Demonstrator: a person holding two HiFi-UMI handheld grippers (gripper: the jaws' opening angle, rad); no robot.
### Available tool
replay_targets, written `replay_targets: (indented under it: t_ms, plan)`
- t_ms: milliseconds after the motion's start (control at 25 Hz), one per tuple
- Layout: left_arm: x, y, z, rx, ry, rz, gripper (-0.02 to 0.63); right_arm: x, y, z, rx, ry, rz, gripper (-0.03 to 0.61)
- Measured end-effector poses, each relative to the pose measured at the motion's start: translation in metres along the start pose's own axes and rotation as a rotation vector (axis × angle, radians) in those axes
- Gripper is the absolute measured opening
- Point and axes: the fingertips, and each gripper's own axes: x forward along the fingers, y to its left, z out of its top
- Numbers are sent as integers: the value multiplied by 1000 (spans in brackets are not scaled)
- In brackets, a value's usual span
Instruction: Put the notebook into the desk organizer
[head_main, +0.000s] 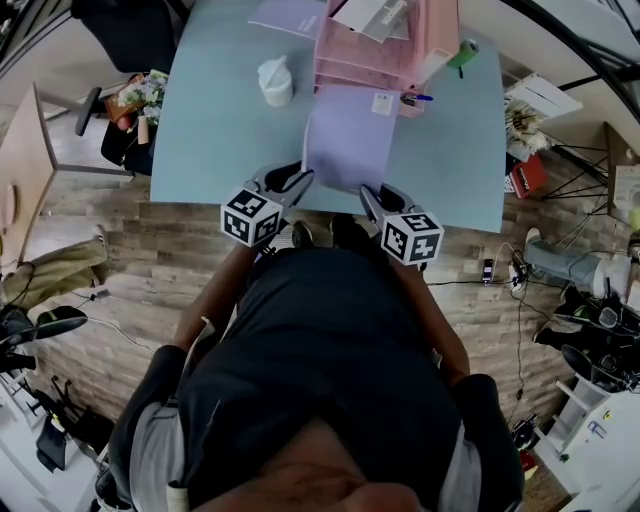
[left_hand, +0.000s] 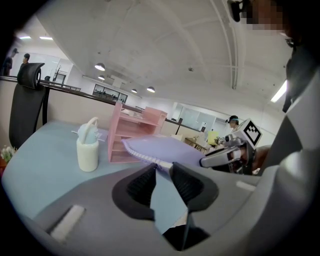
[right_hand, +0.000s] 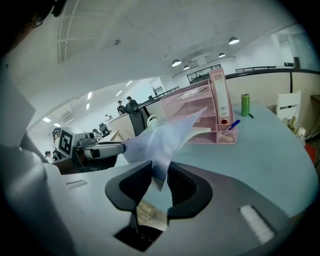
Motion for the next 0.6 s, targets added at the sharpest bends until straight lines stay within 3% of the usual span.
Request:
replay_targets:
  t_ms: [600]
  plan:
    - [24, 20, -14, -26, 46, 36, 163, 29, -23, -12, 62, 40, 28, 97]
